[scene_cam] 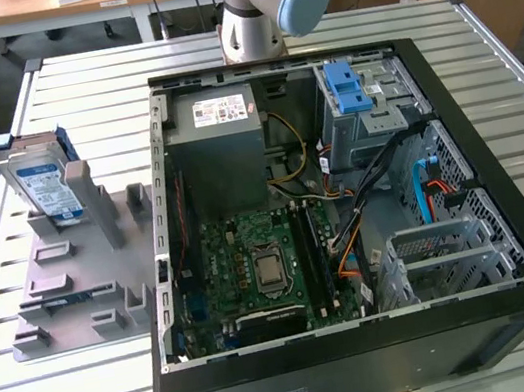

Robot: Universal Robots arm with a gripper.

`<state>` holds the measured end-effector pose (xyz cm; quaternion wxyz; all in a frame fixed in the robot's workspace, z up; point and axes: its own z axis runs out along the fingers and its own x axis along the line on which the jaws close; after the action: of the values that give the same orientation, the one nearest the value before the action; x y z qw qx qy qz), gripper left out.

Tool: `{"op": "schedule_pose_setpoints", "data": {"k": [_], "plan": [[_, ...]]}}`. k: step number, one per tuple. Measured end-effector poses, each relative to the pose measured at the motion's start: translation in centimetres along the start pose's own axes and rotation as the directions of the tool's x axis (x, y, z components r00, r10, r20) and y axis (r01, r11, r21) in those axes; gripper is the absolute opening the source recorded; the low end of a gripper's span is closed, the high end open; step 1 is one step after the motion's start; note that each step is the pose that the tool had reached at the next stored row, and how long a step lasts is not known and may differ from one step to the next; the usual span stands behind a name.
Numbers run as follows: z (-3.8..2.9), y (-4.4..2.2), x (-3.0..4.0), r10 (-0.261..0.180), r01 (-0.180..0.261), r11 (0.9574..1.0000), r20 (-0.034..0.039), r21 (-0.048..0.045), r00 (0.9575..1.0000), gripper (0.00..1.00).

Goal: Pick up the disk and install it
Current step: 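Pick up the disk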

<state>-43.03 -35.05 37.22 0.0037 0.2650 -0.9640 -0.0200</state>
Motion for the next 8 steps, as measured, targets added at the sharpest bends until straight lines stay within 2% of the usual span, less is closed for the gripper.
{"op": "schedule_pose_setpoints", "data": {"k": [8], "plan": [[0.0, 0.0, 0.0, -0.066, 0.066, 0.9978, -0.0027, -0.0003, 0.9978, 0.1]]}}
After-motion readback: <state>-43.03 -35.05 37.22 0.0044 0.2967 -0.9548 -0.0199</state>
